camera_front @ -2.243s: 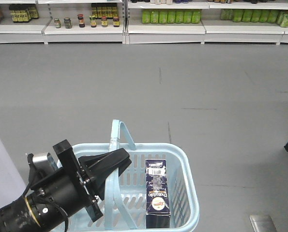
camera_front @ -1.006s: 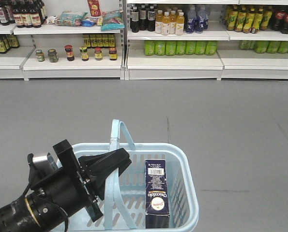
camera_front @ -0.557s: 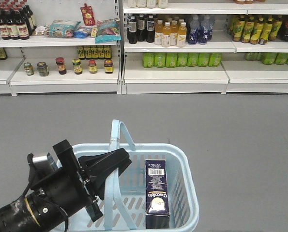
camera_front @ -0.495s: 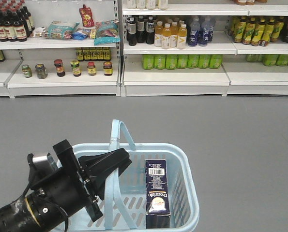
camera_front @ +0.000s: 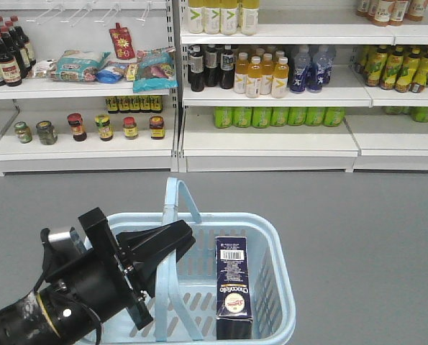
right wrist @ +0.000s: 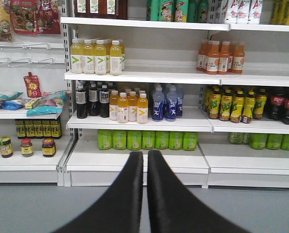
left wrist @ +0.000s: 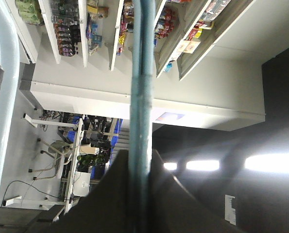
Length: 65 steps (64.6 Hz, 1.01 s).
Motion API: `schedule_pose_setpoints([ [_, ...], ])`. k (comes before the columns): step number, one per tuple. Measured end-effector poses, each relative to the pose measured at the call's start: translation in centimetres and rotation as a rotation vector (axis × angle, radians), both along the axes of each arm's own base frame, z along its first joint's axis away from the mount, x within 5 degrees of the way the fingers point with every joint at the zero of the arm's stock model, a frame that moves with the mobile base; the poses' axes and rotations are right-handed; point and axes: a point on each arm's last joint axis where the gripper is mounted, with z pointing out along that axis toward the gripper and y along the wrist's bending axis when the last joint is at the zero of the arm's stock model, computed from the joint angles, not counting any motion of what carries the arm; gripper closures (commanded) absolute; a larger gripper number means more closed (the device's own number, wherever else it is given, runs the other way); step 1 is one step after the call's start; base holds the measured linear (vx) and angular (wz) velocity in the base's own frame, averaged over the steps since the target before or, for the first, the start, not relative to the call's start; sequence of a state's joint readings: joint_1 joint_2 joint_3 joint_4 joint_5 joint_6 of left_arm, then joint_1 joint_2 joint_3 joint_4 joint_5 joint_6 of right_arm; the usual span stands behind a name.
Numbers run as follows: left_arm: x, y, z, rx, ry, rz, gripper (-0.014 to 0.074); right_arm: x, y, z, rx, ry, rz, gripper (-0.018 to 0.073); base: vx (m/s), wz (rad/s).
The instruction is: Left arm holds basket, right arm returns cookies
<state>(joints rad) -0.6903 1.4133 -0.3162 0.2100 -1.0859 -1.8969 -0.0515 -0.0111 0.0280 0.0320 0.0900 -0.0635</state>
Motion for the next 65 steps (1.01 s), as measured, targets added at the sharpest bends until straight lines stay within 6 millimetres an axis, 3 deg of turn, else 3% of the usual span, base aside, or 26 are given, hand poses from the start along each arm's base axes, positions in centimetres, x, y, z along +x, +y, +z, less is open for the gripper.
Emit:
schedule_pose_setpoints([
  [65,0.01,0.0,0.0,0.0,0.0,0.001,0.0596,0.0,0.0,0.0,0.0,0.0,0.0,0.0569,0.47,-0.04],
])
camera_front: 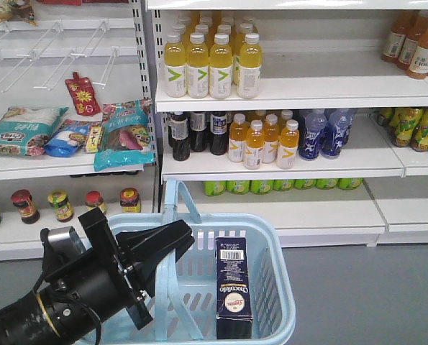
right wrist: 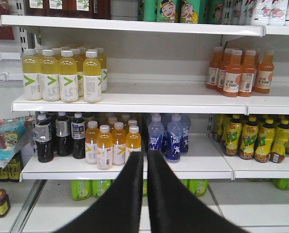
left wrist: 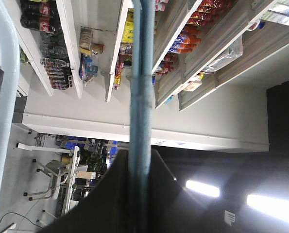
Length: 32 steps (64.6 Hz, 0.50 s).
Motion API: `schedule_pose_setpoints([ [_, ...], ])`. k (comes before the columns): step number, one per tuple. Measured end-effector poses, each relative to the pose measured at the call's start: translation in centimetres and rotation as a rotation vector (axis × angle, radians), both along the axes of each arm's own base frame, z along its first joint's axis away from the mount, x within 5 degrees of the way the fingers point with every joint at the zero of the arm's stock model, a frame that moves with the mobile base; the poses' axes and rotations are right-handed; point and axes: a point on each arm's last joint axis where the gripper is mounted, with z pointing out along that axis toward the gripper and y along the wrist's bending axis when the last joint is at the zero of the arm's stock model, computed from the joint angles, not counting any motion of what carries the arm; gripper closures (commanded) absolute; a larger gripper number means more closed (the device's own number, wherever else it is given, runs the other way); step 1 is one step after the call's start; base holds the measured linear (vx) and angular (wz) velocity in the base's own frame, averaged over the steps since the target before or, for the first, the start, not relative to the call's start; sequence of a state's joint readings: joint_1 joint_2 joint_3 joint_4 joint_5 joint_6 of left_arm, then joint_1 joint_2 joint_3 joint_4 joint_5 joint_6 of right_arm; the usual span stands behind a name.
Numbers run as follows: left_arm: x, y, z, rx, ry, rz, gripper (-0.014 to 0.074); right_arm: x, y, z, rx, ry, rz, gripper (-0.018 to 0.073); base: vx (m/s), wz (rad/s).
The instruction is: Left arm holds basket, right arm returns cookies
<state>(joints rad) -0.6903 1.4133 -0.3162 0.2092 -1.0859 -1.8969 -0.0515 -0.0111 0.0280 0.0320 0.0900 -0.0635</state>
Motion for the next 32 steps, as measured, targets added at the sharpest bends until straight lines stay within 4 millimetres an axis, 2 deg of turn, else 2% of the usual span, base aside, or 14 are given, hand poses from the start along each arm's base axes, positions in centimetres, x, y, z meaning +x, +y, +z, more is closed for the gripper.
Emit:
schedule_pose_setpoints([
  [32,0.0,0.0,0.0,0.0,0.0,0.0,0.0596,0.0,0.0,0.0,0.0,0.0,0.0,0.0569,0.41,-0.01],
])
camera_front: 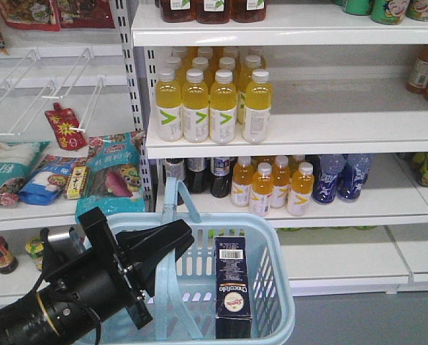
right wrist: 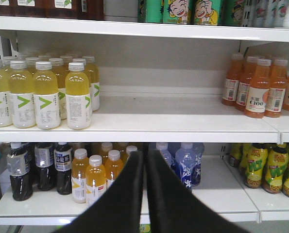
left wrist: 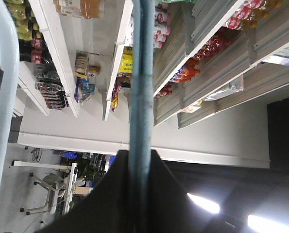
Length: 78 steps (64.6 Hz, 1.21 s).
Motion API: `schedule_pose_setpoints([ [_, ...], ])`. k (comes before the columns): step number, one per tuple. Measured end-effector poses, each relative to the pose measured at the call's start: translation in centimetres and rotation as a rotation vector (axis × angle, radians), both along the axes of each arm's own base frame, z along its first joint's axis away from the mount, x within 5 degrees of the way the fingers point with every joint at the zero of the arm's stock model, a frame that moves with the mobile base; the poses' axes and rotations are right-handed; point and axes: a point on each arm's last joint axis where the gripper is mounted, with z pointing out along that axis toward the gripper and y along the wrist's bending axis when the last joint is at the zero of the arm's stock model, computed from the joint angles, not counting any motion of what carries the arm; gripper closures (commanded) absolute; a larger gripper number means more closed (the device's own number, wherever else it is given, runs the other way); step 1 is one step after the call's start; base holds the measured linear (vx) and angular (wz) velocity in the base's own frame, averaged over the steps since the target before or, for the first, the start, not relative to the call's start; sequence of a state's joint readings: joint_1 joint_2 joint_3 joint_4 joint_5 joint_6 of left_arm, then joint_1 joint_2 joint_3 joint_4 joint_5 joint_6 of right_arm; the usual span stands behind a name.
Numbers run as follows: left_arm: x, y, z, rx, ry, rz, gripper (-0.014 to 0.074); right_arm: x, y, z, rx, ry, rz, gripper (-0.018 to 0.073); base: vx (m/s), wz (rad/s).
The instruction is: Left arm holds basket, right arm returns cookies
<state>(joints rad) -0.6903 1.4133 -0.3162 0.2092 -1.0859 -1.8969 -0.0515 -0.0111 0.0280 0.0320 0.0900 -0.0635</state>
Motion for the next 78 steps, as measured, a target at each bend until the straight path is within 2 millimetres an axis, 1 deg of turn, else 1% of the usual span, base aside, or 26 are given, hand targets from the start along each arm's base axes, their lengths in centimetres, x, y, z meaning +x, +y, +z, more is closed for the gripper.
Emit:
schedule_pose_setpoints([
  [35,0.02,0.02,0.0,-0.001,0.001,0.003,0.0596,0.0,0.0,0.0,0.0,0.0,0.0,0.0569,0.28,-0.02],
  [62,0.02,0.02,0.0,-0.002,0.001,0.003,0.0596,0.0,0.0,0.0,0.0,0.0,0.0,0.0569,0.05,-0.2],
  [78,0.02,0.02,0.0,-0.002,0.001,0.003,0.0596,0.0,0.0,0.0,0.0,0.0,0.0,0.0569,0.01,-0.34],
])
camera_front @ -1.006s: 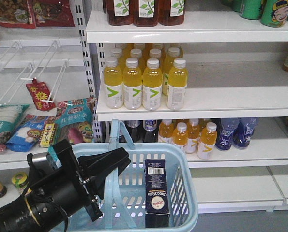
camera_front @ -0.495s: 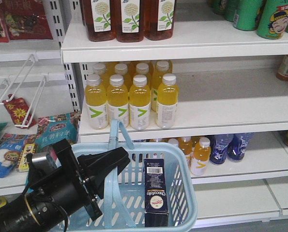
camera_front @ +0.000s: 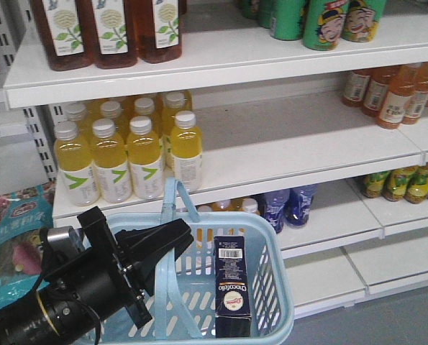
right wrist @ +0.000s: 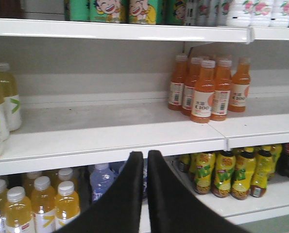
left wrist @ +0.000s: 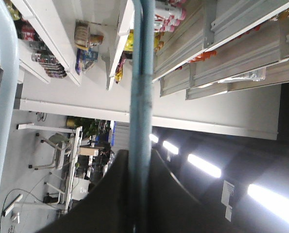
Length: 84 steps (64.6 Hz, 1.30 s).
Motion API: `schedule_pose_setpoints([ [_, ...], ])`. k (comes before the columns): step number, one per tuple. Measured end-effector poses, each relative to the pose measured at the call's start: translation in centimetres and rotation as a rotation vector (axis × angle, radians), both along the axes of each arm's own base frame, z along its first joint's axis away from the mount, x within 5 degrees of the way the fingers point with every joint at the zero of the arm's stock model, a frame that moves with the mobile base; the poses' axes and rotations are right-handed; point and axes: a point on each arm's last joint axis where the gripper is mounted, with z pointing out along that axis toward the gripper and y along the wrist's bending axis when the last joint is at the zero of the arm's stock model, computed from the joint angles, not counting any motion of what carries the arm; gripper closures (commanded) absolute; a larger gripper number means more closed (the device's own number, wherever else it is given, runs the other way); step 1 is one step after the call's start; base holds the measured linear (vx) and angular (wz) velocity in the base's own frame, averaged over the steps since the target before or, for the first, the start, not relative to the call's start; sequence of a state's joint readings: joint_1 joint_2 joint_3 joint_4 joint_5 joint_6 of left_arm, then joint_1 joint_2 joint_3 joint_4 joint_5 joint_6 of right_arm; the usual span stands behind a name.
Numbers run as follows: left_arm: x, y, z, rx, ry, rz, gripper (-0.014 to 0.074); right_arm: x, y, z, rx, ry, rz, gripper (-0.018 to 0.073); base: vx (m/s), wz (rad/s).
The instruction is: Left arm holds basket, right arm returns cookies
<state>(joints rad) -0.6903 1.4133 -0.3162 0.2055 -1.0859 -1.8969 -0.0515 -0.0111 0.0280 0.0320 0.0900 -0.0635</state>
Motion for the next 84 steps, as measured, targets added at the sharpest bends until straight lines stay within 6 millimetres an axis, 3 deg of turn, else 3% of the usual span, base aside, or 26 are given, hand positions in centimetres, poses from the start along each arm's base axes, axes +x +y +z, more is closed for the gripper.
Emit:
schedule_pose_setpoints([
  [84,0.0,0.0,0.0,0.0,0.0,0.0,0.0596,0.0,0.0,0.0,0.0,0.0,0.0,0.0569,-0.04,-0.57],
])
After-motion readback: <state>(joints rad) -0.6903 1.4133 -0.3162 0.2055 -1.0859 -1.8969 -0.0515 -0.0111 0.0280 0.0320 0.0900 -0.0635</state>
